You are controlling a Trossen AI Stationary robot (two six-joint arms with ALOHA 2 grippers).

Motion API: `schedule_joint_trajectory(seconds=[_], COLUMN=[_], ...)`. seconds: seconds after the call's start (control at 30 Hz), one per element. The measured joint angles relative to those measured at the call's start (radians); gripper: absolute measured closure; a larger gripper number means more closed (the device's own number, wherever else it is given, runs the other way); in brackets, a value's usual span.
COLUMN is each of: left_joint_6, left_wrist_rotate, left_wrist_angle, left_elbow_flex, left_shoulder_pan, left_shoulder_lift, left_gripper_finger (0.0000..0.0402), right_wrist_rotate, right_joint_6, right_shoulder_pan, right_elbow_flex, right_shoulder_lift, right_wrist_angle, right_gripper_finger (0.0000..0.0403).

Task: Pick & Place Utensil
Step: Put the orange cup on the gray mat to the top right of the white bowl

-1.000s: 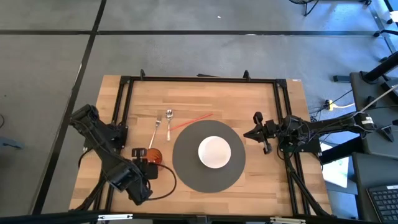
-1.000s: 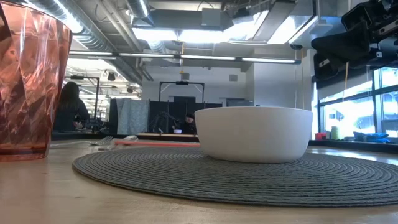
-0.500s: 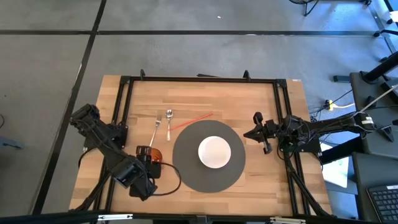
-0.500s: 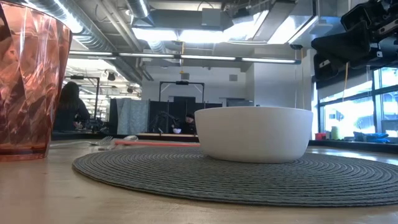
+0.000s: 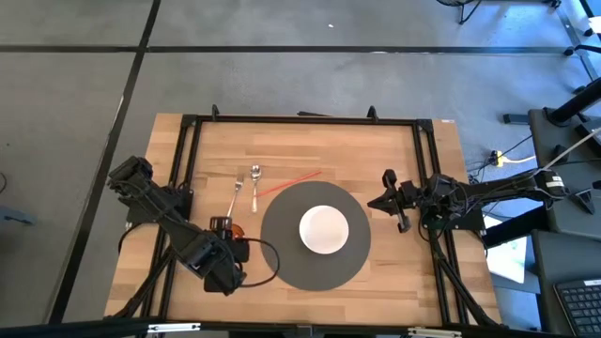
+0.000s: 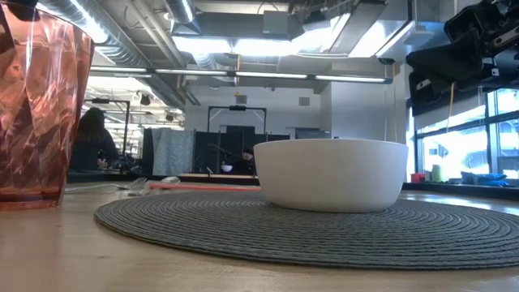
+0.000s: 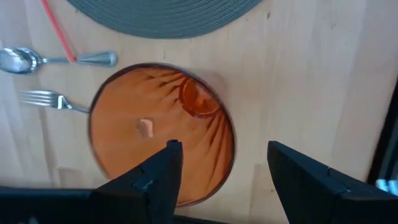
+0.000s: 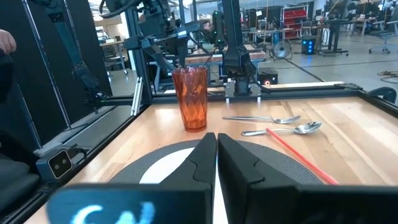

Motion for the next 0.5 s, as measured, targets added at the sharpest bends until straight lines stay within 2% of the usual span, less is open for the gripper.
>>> schedule_joint_trajectory(seconds=[0.2, 0.5], left_joint_6=[-0.02, -0.033], left_wrist_rotate=[-0.007, 0.008], left_wrist_angle=[0.001, 0.047], left_elbow_flex=[-0.001, -0.055], left_shoulder_pan=[0.004, 0.041], left_shoulder_lift=[0.006, 0.009], left_gripper_finger=[0.0182, 0.0228], right_wrist_rotate=[0.0, 0.001], right_joint_6=[-0.001, -0.001], right_shoulder_pan=[0.0, 0.0], right_elbow_flex=[0.0, 0.0], right_shoulder_lift=[0.0, 0.0], right_wrist_angle=[-0.002, -0.006], right_gripper_finger=[0.0386, 0.0386])
